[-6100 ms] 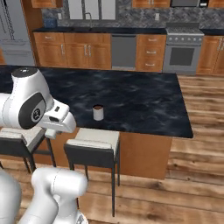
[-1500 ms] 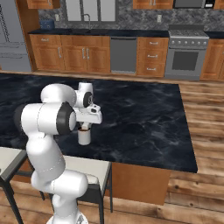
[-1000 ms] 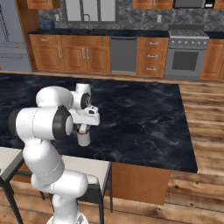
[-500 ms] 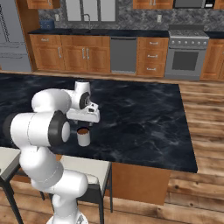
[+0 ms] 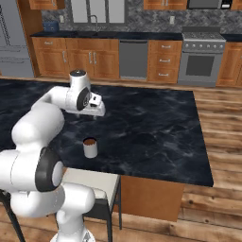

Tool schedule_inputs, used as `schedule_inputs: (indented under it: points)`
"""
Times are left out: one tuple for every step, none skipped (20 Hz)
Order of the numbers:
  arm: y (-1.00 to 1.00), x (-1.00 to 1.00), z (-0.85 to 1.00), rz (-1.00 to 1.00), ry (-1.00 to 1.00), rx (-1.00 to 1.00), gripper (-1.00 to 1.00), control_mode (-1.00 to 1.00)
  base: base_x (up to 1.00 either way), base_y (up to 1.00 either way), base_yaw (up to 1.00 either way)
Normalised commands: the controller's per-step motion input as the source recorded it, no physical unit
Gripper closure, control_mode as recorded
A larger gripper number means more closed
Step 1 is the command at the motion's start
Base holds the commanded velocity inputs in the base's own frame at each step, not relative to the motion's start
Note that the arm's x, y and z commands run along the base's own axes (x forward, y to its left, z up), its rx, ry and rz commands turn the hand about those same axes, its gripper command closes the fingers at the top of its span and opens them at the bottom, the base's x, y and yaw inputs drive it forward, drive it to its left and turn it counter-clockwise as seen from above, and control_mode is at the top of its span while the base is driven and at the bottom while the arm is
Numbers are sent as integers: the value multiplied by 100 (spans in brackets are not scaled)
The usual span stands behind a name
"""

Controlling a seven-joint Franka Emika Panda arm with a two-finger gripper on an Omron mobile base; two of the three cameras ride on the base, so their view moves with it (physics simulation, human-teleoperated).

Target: Pick up the marshmallow and place it in the cup of hot chocolate on the dining counter.

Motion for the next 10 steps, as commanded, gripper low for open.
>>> schedule_inputs:
  points:
    - [0, -67, 71, 0, -23, 0, -100, -100, 0, 0, 0]
    - [4, -78, 63, 0, -25, 0, -100, -100, 0, 0, 0]
    - [9, -89, 49, 0, -25, 0, -100, -100, 0, 0, 0]
    - [18, -96, 50, 0, -28, 0, -100, -100, 0, 0, 0]
    - [18, -100, 56, 0, -30, 0, -100, -100, 0, 0, 0]
    - [18, -100, 56, 0, -31, 0, -100, -100, 0, 0, 0]
    - [19, -100, 54, 0, -32, 0, -100, -100, 0, 0, 0]
    - [14, -100, 54, 0, -31, 0, -100, -100, 0, 0, 0]
    - [14, -100, 56, 0, -32, 0, -100, -100, 0, 0, 0]
    - [12, -100, 68, 0, -31, 0, -100, -100, 0, 0, 0]
